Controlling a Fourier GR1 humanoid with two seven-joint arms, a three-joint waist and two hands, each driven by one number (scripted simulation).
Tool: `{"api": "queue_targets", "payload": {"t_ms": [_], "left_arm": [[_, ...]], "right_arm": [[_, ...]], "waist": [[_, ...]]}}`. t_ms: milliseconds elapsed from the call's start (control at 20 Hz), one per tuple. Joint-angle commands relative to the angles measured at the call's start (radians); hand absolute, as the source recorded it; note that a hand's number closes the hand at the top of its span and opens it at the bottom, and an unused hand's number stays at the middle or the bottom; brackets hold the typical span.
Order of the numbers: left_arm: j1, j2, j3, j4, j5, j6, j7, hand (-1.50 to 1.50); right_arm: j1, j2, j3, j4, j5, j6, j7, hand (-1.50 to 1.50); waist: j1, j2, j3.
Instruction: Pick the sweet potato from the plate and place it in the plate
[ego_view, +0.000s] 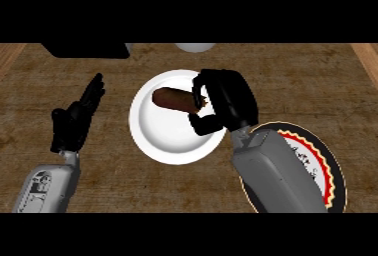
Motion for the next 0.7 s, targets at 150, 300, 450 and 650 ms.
{"api": "queue_targets", "payload": {"t_ms": [150, 300, 450, 650], "left_arm": [[0.037, -0.020, -0.024, -0.013, -0.024, 0.007, -0.013, 0.00], [-0.004, -0.024, -0.004, 0.004, -0.003, 0.001, -0.013, 0.00], [-0.087, 0.006, 0.025, 0.036, 0.018, -0.029, 0.019, 0.00], [-0.008, -0.038, -0.035, 0.018, -0.034, 0.002, -0.040, 0.00]], "right_arm": [[-0.162, 0.015, 0.119, 0.377, 0.063, -0.128, 0.032, 1.50], [-0.175, 0.016, 0.166, 0.462, -0.075, -0.199, 0.097, 1.50], [-0.199, 0.016, 0.210, 0.567, -0.205, -0.270, 0.075, -1.50], [-0.294, 0.016, 0.244, 0.676, -0.373, -0.355, 0.053, -1.50]], "waist": [[0.016, 0.004, 0.000], [0.015, 0.004, 0.000], [0.027, 0.008, 0.000], [0.052, 0.012, 0.000]]}}
